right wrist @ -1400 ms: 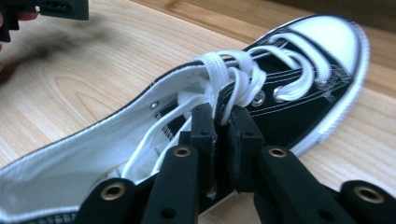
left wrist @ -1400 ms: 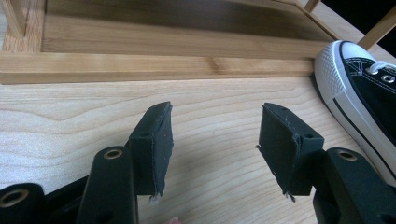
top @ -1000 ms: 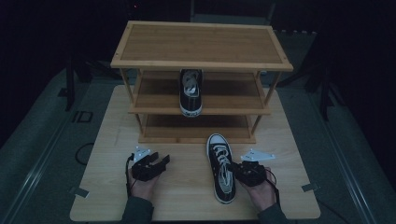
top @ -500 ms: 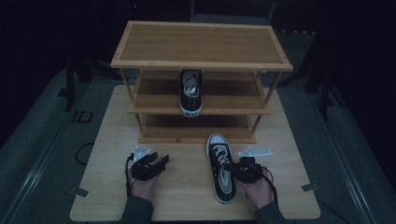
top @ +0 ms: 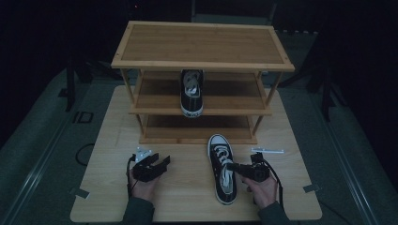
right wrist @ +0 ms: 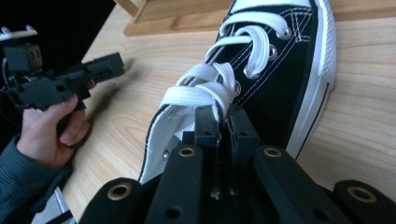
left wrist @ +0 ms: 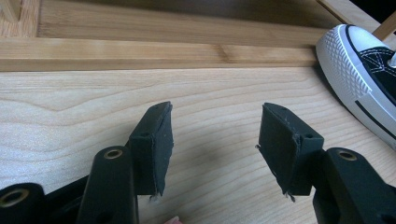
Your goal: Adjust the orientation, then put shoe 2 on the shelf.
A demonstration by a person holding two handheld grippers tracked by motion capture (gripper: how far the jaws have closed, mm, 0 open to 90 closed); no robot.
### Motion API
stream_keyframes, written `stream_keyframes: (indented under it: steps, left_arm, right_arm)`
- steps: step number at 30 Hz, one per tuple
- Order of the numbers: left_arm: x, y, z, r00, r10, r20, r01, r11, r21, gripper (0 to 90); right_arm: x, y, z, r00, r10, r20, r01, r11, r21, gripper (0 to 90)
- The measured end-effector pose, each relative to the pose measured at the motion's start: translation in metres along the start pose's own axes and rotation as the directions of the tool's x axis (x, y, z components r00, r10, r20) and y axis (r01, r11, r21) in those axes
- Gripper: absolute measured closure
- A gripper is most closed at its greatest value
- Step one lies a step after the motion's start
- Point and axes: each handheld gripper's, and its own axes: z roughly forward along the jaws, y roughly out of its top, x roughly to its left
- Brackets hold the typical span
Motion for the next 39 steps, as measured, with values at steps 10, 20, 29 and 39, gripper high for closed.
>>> stream_keyframes:
  steps: [10,20,29,39]
  left_arm:
    - [0.0,0.0,0.0,1.0,-0.003,0.002,0.003,1.0,0.001,45.1]
    - [0.0,0.0,0.001,1.0,-0.006,0.003,0.006,1.0,0.004,45.1]
    - [0.001,0.0,0.0,0.9999,-0.015,0.005,0.015,0.9999,0.004,45.1]
    - [0.001,0.0,0.001,0.9999,-0.015,0.003,0.015,0.9999,0.006,45.1]
  right_arm:
    - [0.002,-0.001,-0.001,0.9996,-0.024,-0.015,0.023,0.999,-0.042,86.0]
    - [0.006,0.0,-0.006,0.9979,-0.033,-0.056,0.029,0.997,-0.078,86.4]
    - [0.015,0.003,-0.014,0.9947,-0.055,-0.087,0.045,0.992,-0.118,86.4]
    - [0.027,0.007,-0.026,0.993,-0.06,-0.101,0.045,0.989,-0.141,86.4]
